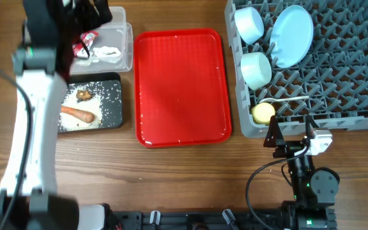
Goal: Sort waste into correct bins and load items into the dishwasher rack
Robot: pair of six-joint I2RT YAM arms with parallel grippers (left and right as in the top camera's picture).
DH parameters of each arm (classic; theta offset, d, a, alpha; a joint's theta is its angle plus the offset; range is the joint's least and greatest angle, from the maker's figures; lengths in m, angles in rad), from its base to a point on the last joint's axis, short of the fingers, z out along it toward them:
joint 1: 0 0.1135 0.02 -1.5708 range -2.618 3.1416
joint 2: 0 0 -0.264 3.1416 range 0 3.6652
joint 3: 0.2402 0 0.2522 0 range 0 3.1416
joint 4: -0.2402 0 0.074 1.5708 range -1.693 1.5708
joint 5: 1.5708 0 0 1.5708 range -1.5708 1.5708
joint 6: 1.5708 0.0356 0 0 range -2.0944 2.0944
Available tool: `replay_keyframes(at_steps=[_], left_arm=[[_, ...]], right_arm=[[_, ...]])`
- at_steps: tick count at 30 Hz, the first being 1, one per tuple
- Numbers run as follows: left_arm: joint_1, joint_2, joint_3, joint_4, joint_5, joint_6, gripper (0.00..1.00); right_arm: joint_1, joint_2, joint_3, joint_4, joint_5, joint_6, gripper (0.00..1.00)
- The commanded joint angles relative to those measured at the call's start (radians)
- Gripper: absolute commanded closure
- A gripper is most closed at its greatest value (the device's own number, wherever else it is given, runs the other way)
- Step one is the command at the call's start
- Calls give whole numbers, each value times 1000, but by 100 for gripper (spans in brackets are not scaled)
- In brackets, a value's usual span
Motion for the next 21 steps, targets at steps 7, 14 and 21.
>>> replay_keyframes(at_steps=[7,14,21], left_arm=[[109,-848,-1021,338,16,27,0],[95,-1370,-1407,486,-11,19,0],[72,-1524,-1486,439,-58,19,0]], right_arm=[[1,-12,-3,1,-2,11,0],[1,-9,-3,1,-2,11,0],[1,-6,-3,0,-2,8,0]])
